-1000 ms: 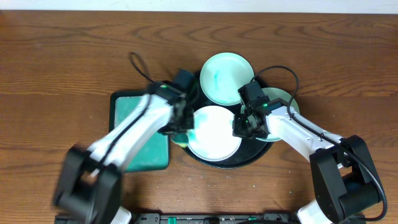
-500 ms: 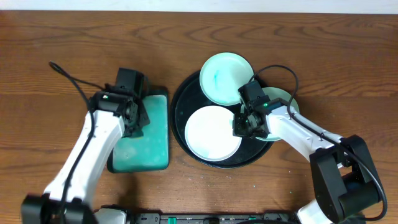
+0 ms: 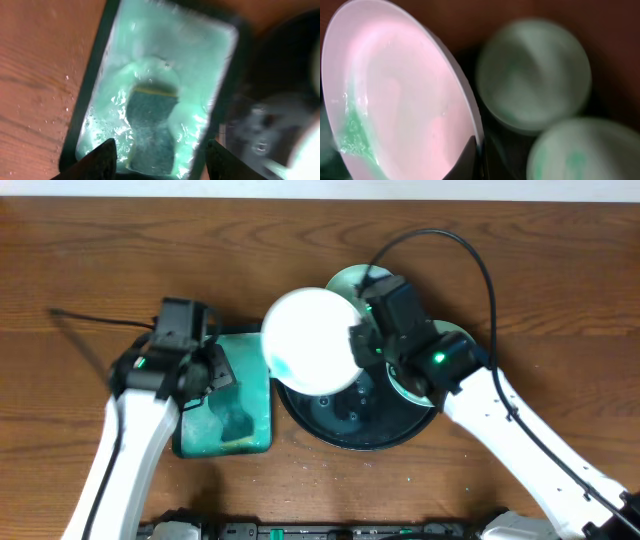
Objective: Clean dirty plates on tray and stack at the side
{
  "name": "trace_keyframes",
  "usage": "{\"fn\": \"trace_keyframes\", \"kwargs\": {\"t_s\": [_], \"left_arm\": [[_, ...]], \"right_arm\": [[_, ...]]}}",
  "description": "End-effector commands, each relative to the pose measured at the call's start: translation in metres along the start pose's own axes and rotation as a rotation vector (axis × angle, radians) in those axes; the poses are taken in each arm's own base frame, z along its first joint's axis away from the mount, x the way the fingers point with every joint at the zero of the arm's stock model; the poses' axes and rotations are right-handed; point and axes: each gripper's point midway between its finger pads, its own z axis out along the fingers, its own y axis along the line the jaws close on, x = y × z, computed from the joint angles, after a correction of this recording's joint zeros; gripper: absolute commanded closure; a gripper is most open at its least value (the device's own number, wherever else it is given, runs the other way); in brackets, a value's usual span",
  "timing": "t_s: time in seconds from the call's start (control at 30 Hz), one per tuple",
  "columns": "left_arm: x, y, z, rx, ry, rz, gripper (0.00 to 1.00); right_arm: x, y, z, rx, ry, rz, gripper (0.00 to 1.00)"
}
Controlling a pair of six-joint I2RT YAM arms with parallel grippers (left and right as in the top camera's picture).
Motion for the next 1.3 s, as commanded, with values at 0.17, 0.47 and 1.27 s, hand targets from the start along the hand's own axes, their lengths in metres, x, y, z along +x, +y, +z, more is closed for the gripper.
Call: {"fn": "trace_keyframes", "kwargs": {"t_s": [0.17,0.47,1.27], "left_arm": [[-0.008,0.0,-0.097,0.179,-0.299,-0.024,0.37],[0.011,0.013,-0.129,0.22,-0.38,-0.024,0.31],[0.011,0.013,-0.126,0.211,-0.371,-0.024,0.2]], "right_arm": [[-0.029,0.07,0.031,0.039,-0.212,-0.263,0.99],[-0.06,0.116,-0.014,0.321,-0.483,-0.498,0.99],[-0.067,0.15,-0.056,0.418,-0.592,-0.634,0.99]]}}
